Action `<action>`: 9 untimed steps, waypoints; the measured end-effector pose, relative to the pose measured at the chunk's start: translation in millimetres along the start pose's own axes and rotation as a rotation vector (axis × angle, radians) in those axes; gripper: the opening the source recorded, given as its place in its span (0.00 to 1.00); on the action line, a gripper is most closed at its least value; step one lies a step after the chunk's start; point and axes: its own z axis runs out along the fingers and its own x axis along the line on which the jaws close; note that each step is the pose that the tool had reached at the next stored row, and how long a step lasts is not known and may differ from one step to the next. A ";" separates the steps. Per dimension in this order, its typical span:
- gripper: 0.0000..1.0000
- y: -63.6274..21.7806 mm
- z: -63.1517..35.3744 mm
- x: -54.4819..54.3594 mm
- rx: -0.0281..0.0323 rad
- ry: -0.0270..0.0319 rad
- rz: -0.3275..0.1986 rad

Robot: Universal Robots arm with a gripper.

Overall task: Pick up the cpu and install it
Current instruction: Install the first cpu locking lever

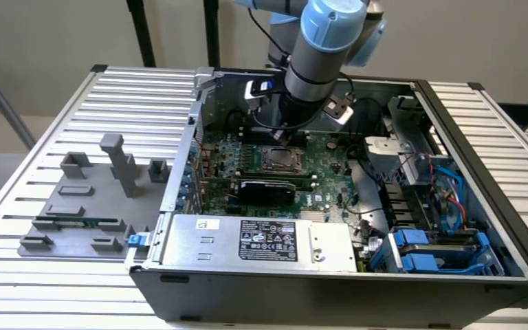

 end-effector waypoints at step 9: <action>0.11 5.7 -1.1 0.0 0.0038 -0.0016 -0.014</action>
